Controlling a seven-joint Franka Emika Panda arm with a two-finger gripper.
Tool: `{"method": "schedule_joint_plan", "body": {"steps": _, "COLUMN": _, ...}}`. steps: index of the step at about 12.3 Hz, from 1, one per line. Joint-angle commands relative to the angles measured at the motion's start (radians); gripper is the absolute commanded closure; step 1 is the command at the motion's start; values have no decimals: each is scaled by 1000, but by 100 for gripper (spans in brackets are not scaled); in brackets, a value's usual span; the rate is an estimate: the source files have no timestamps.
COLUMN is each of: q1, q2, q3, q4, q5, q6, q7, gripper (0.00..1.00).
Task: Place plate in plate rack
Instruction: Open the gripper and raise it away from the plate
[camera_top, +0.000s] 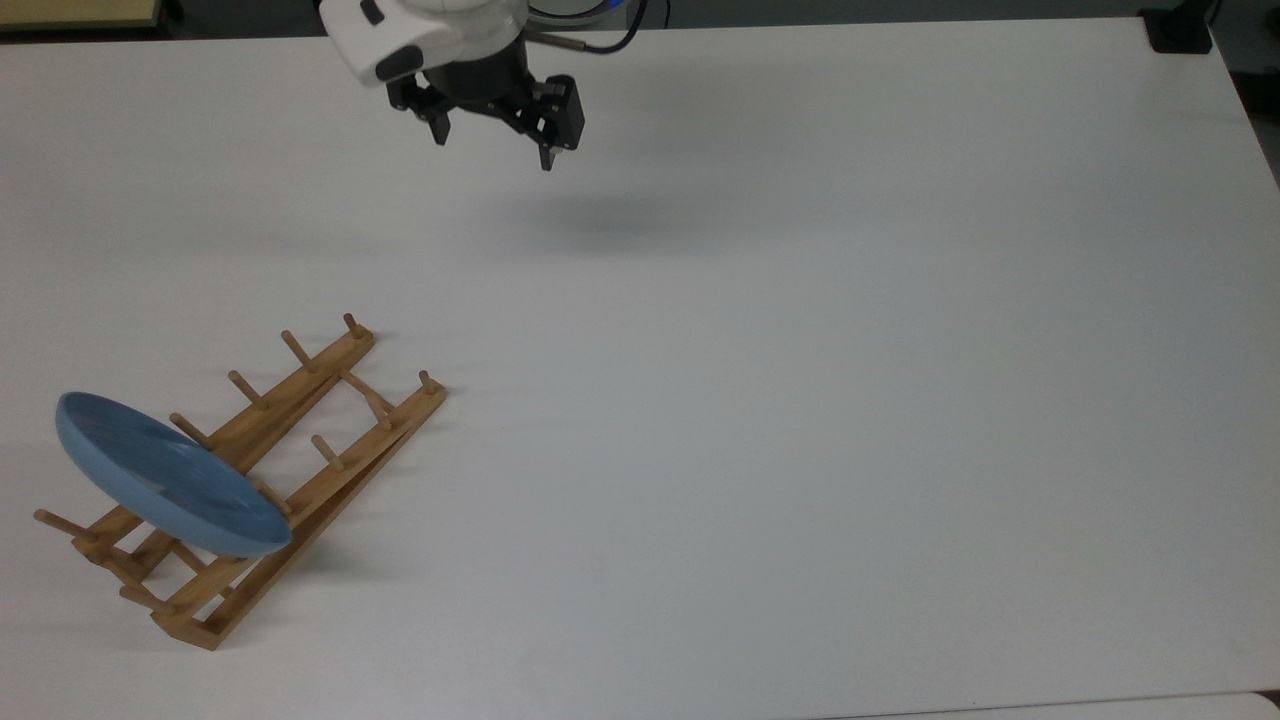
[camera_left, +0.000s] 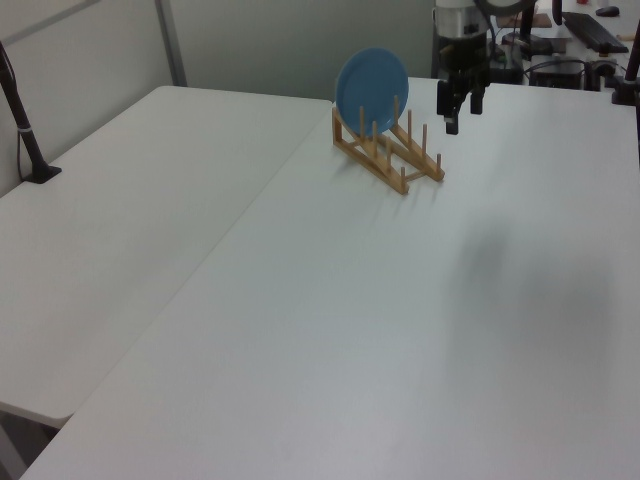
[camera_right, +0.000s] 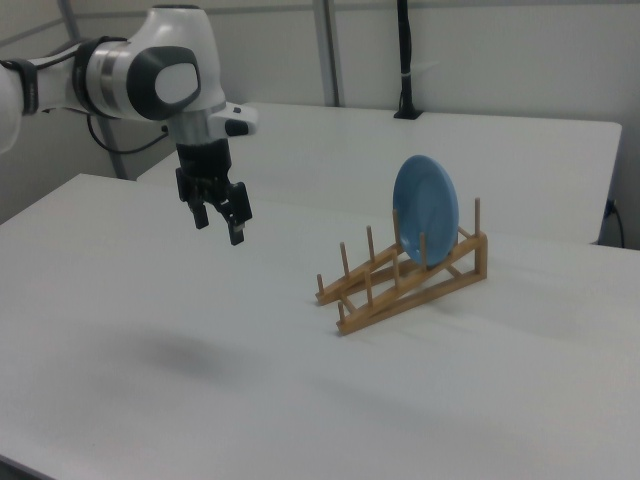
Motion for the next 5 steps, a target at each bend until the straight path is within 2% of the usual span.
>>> {"method": "schedule_joint_plan", "body": {"steps": 1, "q1": 14, "q2": -54, "q3": -32, "q4": -35, "q5": -6, "q6": -4, "q7": -12, "gripper": 0}}
{"method": "schedule_joint_plan", "body": {"steps": 5, "q1": 32, "q2": -50, "q3": -54, "q4": -35, "q5": 1, "q6": -5, "q7": -38, "gripper": 0}}
